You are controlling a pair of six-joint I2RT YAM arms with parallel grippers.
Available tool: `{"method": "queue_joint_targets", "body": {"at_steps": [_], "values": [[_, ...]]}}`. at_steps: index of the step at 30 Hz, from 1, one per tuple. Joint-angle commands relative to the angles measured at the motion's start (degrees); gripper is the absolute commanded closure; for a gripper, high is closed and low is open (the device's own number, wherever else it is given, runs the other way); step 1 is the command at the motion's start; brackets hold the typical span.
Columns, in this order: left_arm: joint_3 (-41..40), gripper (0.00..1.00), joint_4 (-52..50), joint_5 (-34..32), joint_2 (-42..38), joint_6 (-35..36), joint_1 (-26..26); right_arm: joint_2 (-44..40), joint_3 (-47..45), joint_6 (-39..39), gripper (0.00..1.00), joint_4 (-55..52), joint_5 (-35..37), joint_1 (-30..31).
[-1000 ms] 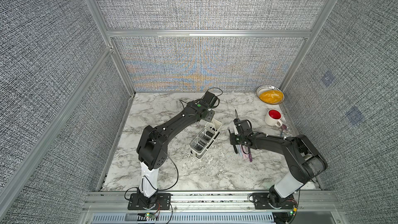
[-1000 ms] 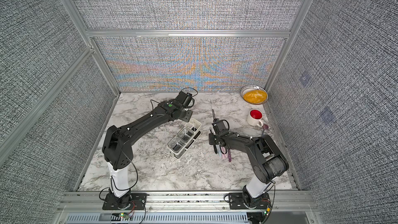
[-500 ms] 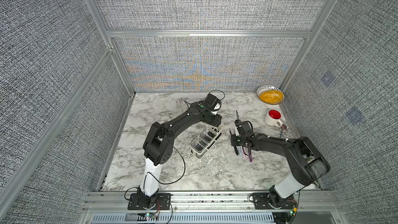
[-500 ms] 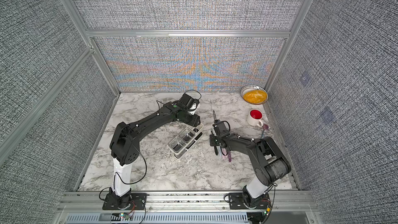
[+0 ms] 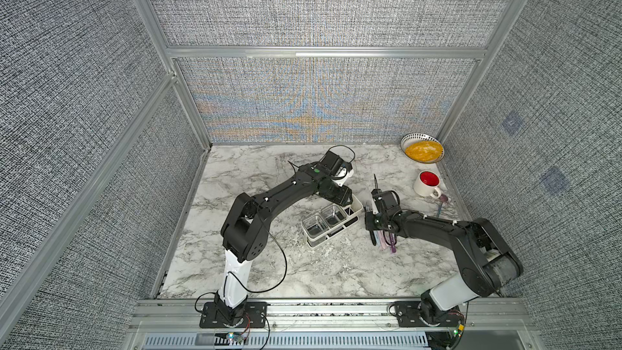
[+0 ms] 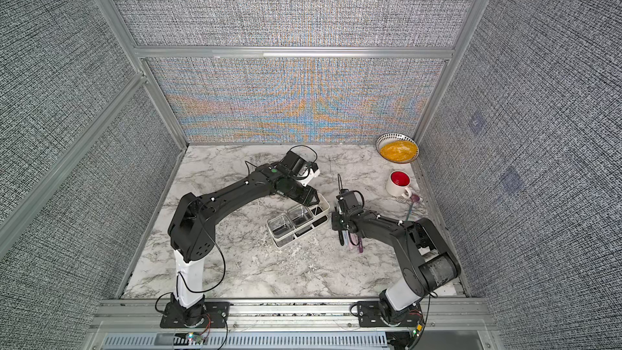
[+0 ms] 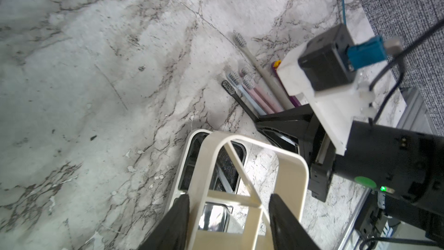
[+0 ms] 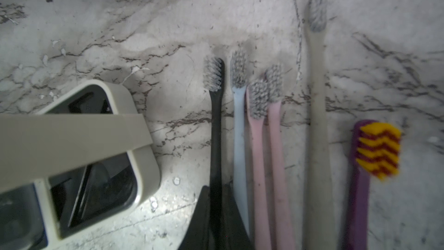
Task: Place the toothbrush into the toothbrush holder
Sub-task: Move the toothbrush to the center of the board.
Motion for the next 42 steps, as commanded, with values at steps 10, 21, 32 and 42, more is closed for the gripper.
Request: {"method": "queue_joint_targets", "body": {"at_steps": [10, 21, 32, 42], "values": [[-5.46, 0.19, -2.1, -17.28, -13.45, -0.31, -1.08, 0.13, 0.94, -0.59, 0.92, -2.48, -0.77, -0.22], [-18.02, 0.19, -14.68, -37.96, -29.08, -13.6, -1.03, -10.72, 3.28, -0.44, 0.55, -8.52, 0.67, -0.2], [-32.29, 0.21, -7.57, -24.68, -37.97, -21.95, -0.97, -18.79, 7.59, -1.42, 0.47, -3.41, -6.99, -0.2], [-32.03, 0.24, -7.45, -23.68, -30.94, -22.24, -0.79, -5.6, 10.89, -2.74, 0.45, 2.59, -17.99, -0.14]]}}
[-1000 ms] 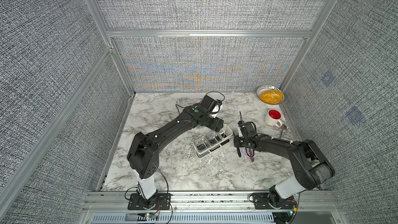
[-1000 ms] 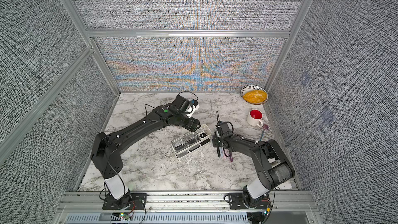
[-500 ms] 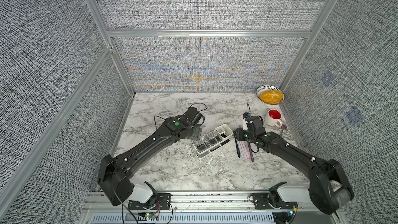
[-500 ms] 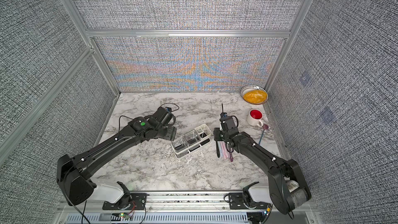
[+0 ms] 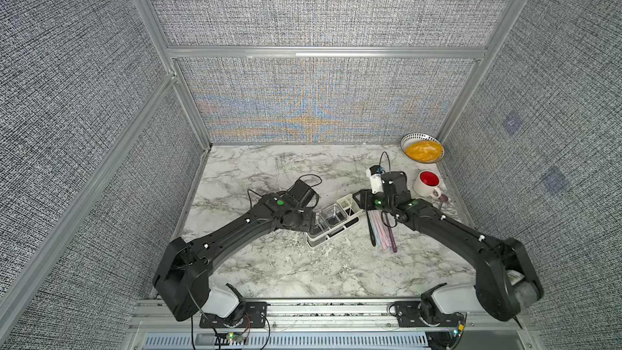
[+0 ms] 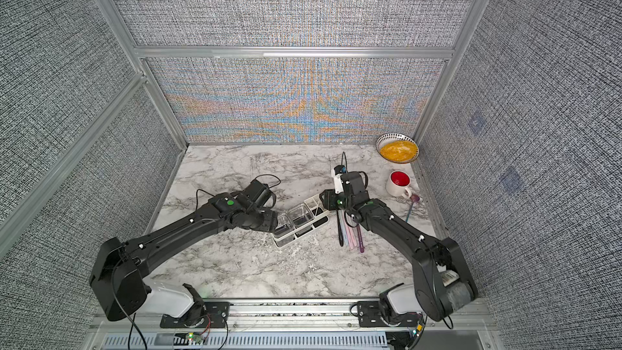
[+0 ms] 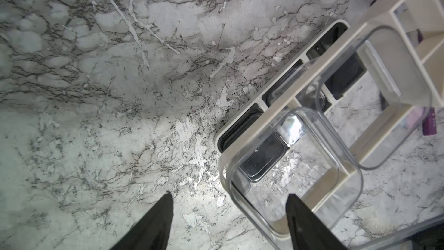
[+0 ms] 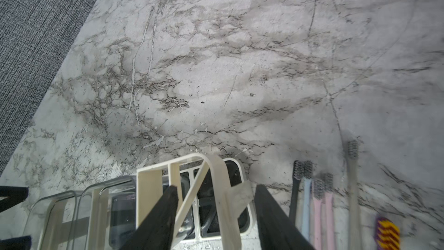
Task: Place the toothbrush into the toothbrush holder
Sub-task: Move the toothbrush to the center of the board.
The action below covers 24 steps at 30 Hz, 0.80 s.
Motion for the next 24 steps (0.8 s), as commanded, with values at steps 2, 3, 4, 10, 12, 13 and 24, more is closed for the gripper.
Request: {"method": "queue_joint_targets", "body": {"at_steps": [2, 3, 4, 10, 12, 13, 24], "values": [[1.36, 0.27, -0.68, -2.0, 2.34, 0.69, 0.57, 3.04, 0.84, -0.99, 0.45, 3.07, -6.38, 0.14], [1.72, 0.28, -1.02, -2.92, 2.97, 1.23, 1.14, 3.35, 0.82, -0.86, 0.45, 3.27, -6.51, 0.17], [1.91, 0.29, -1.07, -2.95, 3.58, 1.79, 1.94, 3.46, 0.69, -0.74, 0.45, 3.36, -6.56, 0.2], [2.49, 0.32, 1.48, -0.5, 7.9, 4.77, 7.1, 1.79, -0.99, 0.19, 0.46, 3.62, -7.17, 0.88], [3.14, 0.32, 1.78, 0.15, 9.52, 5.69, 7.97, 0.99, -1.85, 0.74, 0.46, 3.92, -7.21, 1.36], [3.72, 0.32, 1.82, 0.36, 10.29, 6.21, 8.26, 0.58, -2.37, 1.07, 0.46, 4.12, -7.22, 1.72], [6.06, 0.33, -0.64, -2.42, 11.17, 9.29, 9.43, -0.19, -3.33, 3.95, 0.47, 4.84, -6.36, 7.13]]}}
